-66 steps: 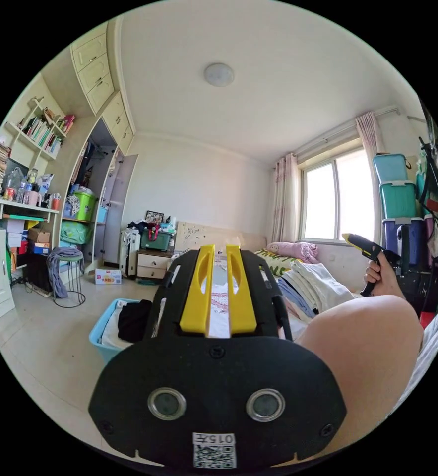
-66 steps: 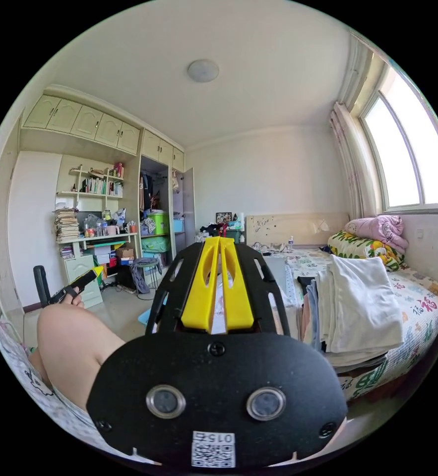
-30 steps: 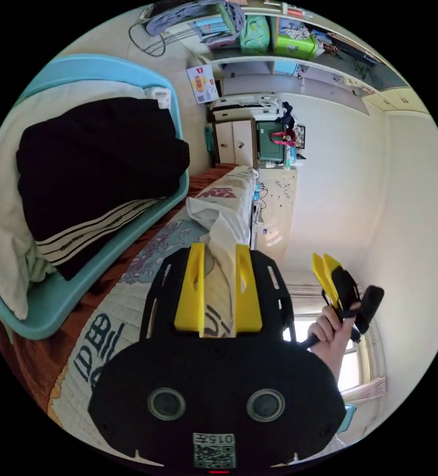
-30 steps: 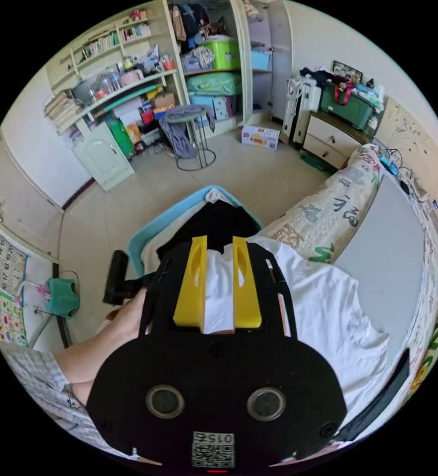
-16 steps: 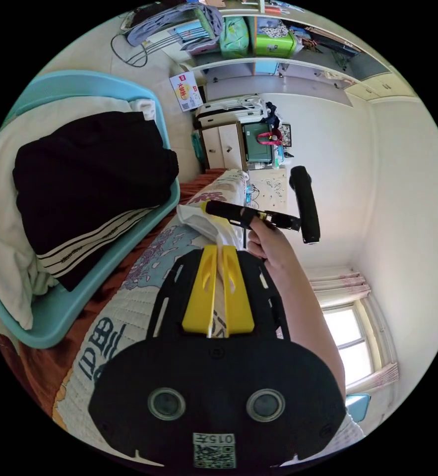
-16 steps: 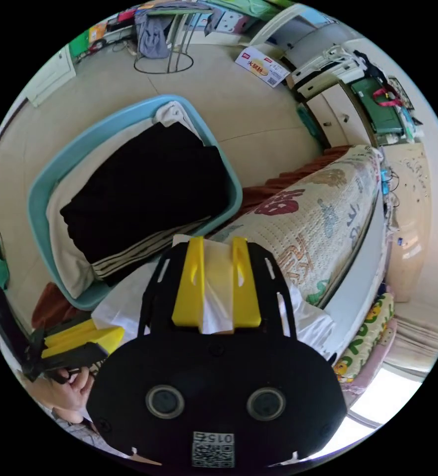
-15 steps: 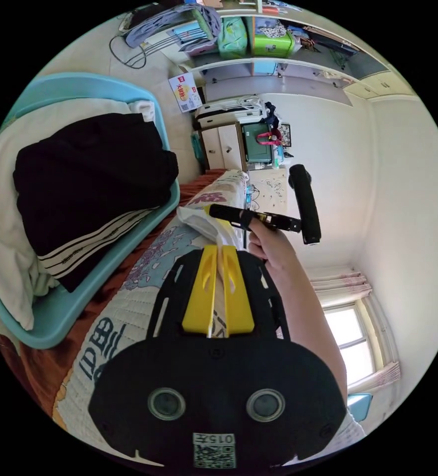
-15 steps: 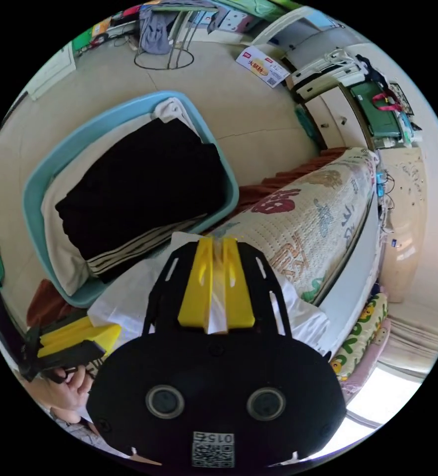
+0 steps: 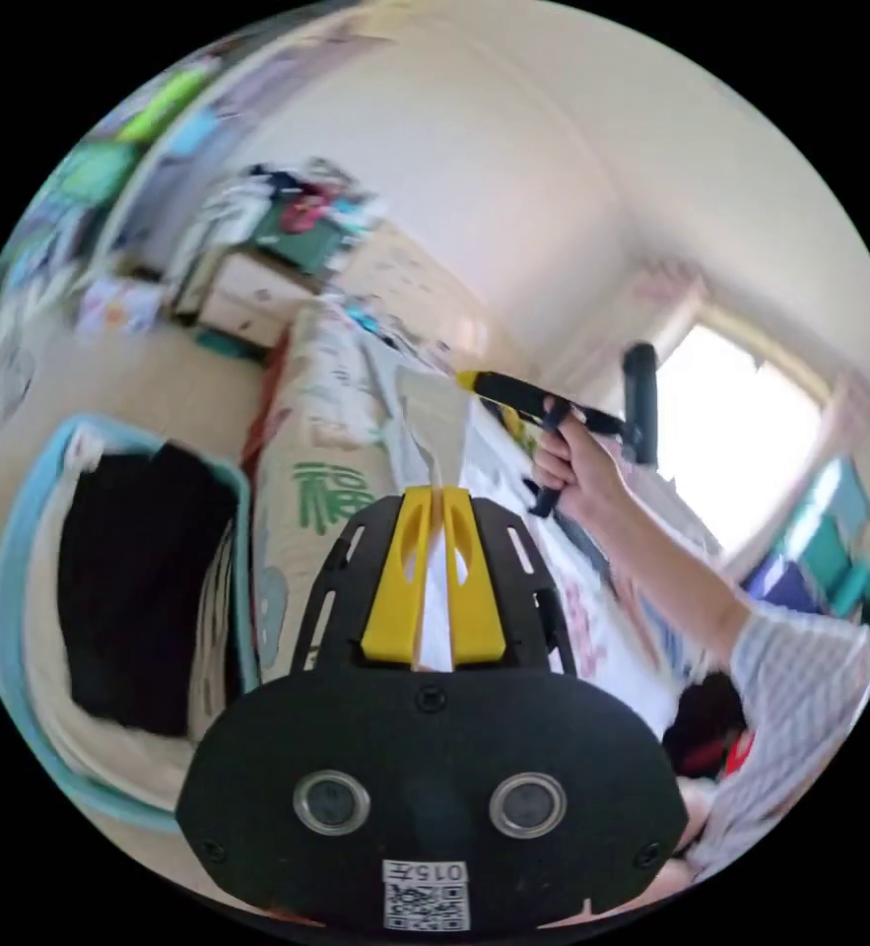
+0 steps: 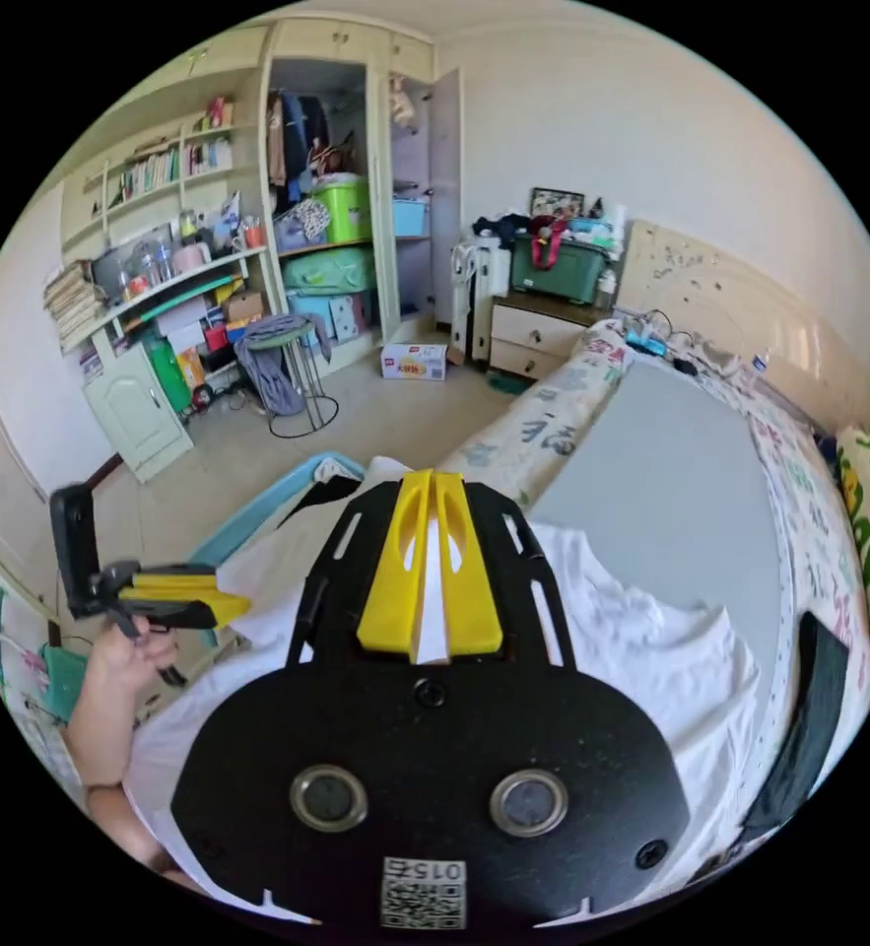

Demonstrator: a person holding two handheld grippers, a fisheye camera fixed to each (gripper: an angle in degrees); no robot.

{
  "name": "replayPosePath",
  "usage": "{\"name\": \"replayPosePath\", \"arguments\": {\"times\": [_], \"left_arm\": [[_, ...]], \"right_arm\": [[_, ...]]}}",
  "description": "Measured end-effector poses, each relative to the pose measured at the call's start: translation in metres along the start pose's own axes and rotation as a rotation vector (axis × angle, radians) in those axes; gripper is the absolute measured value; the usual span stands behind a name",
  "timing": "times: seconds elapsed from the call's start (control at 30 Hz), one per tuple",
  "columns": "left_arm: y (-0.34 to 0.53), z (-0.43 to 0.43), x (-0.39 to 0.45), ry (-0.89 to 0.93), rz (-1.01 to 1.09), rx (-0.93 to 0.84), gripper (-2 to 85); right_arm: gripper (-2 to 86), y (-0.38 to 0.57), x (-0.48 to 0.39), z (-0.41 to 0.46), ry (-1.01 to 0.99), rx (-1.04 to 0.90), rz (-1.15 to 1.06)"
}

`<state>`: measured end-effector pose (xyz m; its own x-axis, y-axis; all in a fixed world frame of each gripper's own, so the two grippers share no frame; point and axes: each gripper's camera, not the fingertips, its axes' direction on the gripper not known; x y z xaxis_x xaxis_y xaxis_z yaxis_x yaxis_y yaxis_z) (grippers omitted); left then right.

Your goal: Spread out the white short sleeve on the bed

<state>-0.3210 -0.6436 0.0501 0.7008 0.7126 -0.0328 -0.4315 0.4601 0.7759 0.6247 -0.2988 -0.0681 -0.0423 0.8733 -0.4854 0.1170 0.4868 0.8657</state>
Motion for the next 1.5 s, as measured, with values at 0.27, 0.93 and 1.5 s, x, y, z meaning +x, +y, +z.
{"name": "replayPosePath", "arguments": {"times": [0.27,0.93,1.5], "left_arm": [[0.004,0.064,0.112,0.156,0.461,-0.504,5.2],[0.030,0.107,0.196,-0.059,0.208,-0.584,2.0],[0.171,-0.077,0.326,-0.110,0.206,0.042,-0.6]], "right_arm": [[7.1,0.202,0.107,-0.097,0.024,-0.215,0.137],[-0.5,0.219,0.018,-0.180,0.235,-0.393,0.124],[-0.6,0.436,-0.243,-0.640,0.246,0.331,0.136]]}}
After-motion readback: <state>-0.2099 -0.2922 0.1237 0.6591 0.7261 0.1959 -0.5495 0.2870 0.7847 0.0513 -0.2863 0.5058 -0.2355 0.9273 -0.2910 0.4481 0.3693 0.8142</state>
